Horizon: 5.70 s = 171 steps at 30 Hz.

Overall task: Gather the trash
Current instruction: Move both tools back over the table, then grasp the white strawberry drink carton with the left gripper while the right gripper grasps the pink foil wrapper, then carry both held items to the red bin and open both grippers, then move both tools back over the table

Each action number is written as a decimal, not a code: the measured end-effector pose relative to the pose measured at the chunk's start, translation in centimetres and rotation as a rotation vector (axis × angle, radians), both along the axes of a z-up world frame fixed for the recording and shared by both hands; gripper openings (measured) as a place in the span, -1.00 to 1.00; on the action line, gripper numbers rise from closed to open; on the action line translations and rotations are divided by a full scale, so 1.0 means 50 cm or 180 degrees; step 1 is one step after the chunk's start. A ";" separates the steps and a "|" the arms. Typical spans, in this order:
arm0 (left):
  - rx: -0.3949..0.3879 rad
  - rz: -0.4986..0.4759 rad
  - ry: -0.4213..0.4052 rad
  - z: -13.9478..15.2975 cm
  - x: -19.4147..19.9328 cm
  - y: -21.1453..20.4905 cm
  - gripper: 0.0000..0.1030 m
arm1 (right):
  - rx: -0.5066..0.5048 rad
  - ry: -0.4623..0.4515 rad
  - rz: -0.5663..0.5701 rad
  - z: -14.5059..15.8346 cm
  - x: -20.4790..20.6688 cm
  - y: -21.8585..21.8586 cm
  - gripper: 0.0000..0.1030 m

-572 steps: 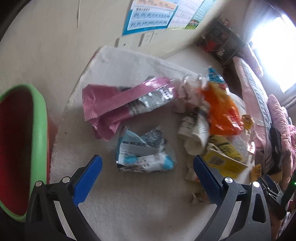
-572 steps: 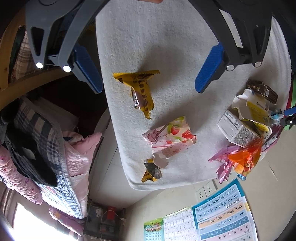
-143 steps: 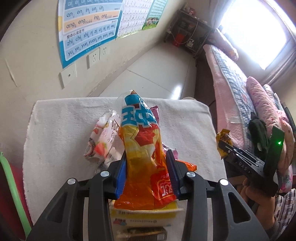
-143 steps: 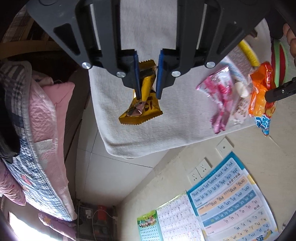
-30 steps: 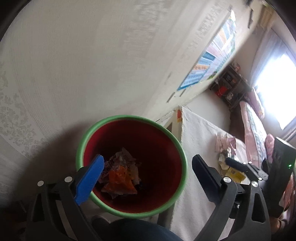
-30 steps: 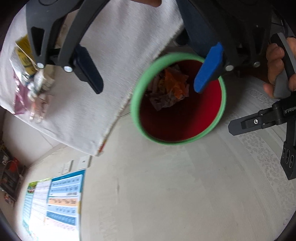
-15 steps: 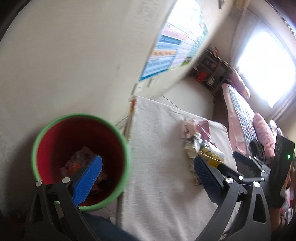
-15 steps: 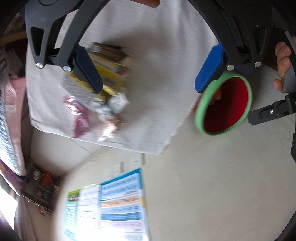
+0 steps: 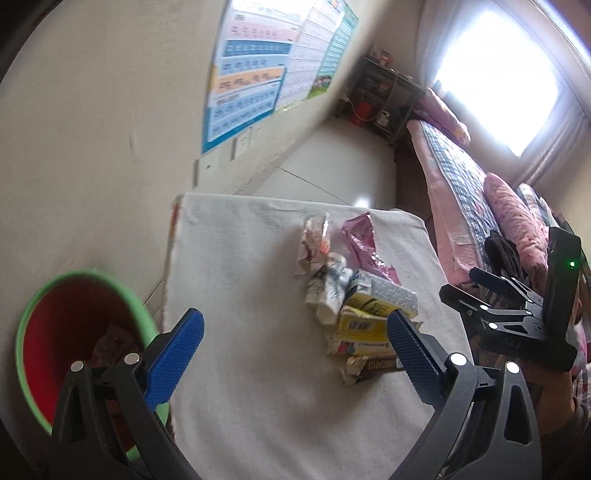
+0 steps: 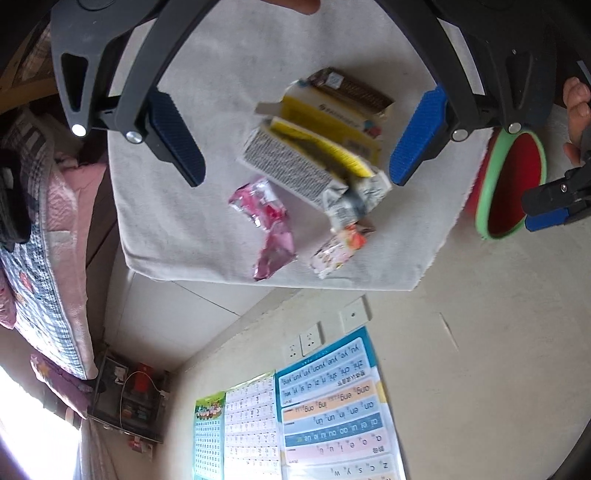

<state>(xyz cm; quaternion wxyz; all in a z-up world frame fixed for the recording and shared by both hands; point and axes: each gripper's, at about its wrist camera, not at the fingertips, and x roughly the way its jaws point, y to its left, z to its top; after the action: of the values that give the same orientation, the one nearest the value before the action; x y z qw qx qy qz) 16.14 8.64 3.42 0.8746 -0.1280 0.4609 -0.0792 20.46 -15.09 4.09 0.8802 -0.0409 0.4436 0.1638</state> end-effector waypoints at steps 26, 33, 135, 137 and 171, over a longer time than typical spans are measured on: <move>-0.0022 -0.0400 0.0706 -0.194 0.319 -0.115 0.67 | -0.0084 0.0606 -0.0013 -0.191 0.214 0.009 0.64; -0.0084 -0.0436 0.0933 -0.240 0.369 -0.133 0.25 | -0.0100 0.0769 0.0007 -0.226 0.243 0.015 0.22; -0.0047 0.1266 -0.0092 -0.004 -0.278 0.431 -0.31 | 0.0618 0.0383 0.1504 0.005 -0.158 0.601 -0.43; -0.0049 0.1271 -0.0099 -0.006 -0.281 0.439 -0.31 | 0.0585 0.0411 0.1534 -0.004 -0.166 0.614 -0.43; -0.0218 0.1693 -0.0151 -0.068 -0.290 0.470 0.77 | 0.0345 0.0566 0.1350 -0.091 -0.171 0.579 0.79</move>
<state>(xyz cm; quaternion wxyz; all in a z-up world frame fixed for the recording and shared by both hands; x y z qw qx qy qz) 1.61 32.12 0.04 0.8704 -0.2722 0.3874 0.1349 11.92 13.83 -0.47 0.7845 -0.0712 0.4914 0.3715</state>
